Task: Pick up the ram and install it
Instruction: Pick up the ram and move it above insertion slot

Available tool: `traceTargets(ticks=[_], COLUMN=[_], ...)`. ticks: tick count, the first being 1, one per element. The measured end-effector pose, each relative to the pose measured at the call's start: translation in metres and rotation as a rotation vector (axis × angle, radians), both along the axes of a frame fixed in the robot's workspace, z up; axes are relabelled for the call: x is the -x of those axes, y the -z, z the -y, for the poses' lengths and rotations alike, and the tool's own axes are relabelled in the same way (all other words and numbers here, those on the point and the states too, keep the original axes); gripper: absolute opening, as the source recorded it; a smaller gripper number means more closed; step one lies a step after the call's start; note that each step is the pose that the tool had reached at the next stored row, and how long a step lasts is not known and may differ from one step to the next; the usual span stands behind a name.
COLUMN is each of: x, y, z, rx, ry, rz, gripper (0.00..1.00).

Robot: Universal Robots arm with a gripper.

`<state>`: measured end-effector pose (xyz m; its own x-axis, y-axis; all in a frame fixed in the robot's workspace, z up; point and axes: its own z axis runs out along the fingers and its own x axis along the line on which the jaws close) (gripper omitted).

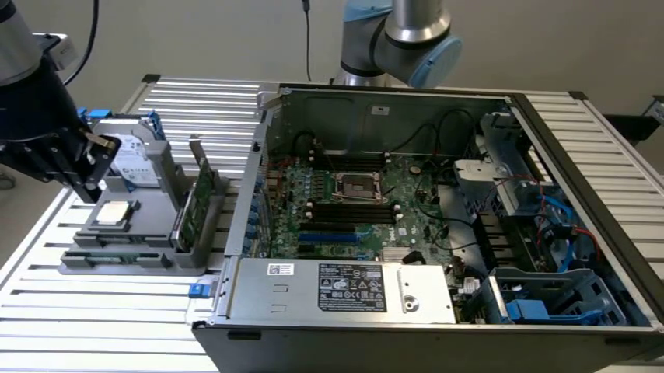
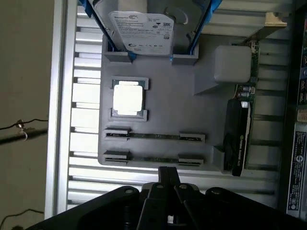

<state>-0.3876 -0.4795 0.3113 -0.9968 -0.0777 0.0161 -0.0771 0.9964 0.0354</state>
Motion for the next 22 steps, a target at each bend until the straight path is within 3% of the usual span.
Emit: traceTargets(ticks=[22], x=[0.0000], y=[0.0063], z=[0.0000], rx=[-0.0001], ry=[-0.400], rz=[0.0000], gripper=[0.11])
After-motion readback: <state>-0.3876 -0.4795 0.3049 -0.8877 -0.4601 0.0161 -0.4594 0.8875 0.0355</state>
